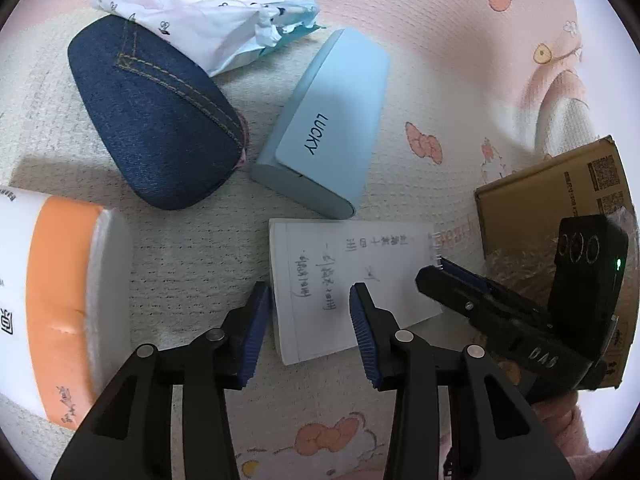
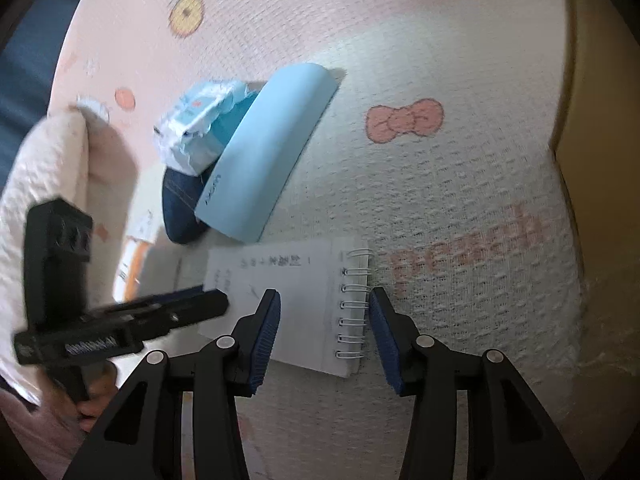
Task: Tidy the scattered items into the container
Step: 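Close the right gripper on the notepad's spiral binding, then lift the notepad with the right gripper and carry it over the cardboard box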
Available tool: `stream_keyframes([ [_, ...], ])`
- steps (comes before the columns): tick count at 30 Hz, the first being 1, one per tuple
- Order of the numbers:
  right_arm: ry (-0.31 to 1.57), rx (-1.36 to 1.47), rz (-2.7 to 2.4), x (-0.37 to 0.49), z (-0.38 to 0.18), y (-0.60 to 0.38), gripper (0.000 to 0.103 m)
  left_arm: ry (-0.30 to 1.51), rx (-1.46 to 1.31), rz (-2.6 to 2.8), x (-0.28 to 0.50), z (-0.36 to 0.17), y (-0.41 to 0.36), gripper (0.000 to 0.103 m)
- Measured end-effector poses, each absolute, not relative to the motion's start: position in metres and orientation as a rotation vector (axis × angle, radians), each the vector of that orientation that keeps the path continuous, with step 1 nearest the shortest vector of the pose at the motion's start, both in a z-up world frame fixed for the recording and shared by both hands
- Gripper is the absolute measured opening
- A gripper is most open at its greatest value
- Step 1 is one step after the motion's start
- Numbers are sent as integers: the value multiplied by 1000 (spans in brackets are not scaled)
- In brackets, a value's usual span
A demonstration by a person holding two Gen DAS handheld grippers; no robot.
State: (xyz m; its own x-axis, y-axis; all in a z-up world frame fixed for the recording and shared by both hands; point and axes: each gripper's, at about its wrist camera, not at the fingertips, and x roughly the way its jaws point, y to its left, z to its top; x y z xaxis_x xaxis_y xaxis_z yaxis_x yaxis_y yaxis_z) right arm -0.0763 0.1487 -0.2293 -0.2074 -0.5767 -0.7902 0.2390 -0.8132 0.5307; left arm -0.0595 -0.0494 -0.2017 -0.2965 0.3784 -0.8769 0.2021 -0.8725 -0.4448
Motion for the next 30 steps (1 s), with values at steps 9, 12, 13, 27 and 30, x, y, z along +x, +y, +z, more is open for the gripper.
stream_keyframes([
  [9,-435,1516,-1995,-62,-217,117,19,-831,-1756,2293,-56,-204,-62,39],
  [12,-460,1496,-1999,-60,-212,120,15,-836,-1756,2294,-57,-203,-63,39],
  [13,-473,1496,-1992,-61,-211,119,13,-851,-1752,2291,-56,-203,-64,39],
  [27,-662,1332,-2014,-68,-153,139,11,-1407,-1390,2137,-44,-199,-80,62],
  [30,-682,1287,-2040,-66,-136,141,11,-1449,-1280,2136,-41,-193,-76,63],
])
